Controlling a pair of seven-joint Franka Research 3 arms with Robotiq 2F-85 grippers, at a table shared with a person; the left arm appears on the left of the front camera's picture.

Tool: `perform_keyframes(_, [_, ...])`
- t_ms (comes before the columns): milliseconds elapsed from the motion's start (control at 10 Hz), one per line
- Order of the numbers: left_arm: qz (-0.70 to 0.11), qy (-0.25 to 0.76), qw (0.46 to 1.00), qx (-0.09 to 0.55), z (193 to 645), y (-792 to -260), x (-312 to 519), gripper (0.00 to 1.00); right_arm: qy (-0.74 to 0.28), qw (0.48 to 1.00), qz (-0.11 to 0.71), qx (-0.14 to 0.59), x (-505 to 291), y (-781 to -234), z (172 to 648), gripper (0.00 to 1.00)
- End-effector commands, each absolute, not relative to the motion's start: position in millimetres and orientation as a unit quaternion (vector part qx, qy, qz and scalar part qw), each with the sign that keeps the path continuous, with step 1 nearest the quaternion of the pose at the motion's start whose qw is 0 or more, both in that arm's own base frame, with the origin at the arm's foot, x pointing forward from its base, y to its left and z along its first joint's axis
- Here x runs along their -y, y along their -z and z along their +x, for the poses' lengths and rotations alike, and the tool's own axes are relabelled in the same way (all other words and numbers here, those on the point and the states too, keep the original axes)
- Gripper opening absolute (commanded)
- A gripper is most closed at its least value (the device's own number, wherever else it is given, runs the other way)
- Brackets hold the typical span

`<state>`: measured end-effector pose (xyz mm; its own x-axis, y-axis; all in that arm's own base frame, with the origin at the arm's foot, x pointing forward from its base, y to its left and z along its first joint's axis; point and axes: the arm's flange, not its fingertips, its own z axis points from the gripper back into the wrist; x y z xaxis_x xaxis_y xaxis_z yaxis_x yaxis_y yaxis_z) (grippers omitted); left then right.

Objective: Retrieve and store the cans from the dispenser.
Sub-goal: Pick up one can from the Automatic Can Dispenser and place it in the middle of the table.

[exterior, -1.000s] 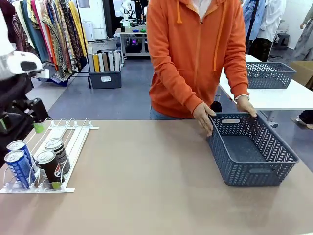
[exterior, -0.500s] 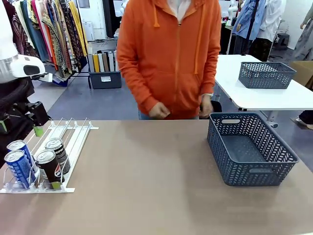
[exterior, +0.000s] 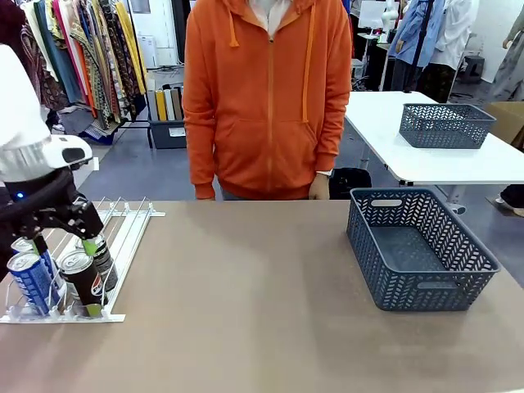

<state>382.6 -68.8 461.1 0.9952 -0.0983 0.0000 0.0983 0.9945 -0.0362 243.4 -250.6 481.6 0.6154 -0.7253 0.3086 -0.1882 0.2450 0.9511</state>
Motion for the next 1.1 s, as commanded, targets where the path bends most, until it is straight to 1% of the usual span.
perform_keyframes(0, [-0.018,0.023,1.000,0.008,396,-446,74,1.00,0.192,0.675,0.586,0.404,252,-485,247,1.00])
perform_keyframes(100, [-0.022,0.022,0.999,-0.006,400,-435,79,1.00,0.192,0.675,0.586,0.404,252,-485,247,1.00])
perform_keyframes(200, [0.003,0.007,1.000,-0.015,404,-426,81,1.00,0.192,0.675,0.586,0.404,252,-485,247,1.00])
perform_keyframes(500, [0.003,0.004,0.999,-0.034,409,-414,82,1.00,0.192,0.675,0.586,0.404,252,-485,247,1.00])
perform_keyframes(700, [0.018,0.001,0.999,-0.050,406,-416,81,1.00,0.192,0.675,0.586,0.404,252,-485,247,1.00])
perform_keyframes(1000, [0.007,-0.005,0.999,-0.053,407,-415,77,1.00,0.192,0.675,0.586,0.404,252,-485,247,1.00])
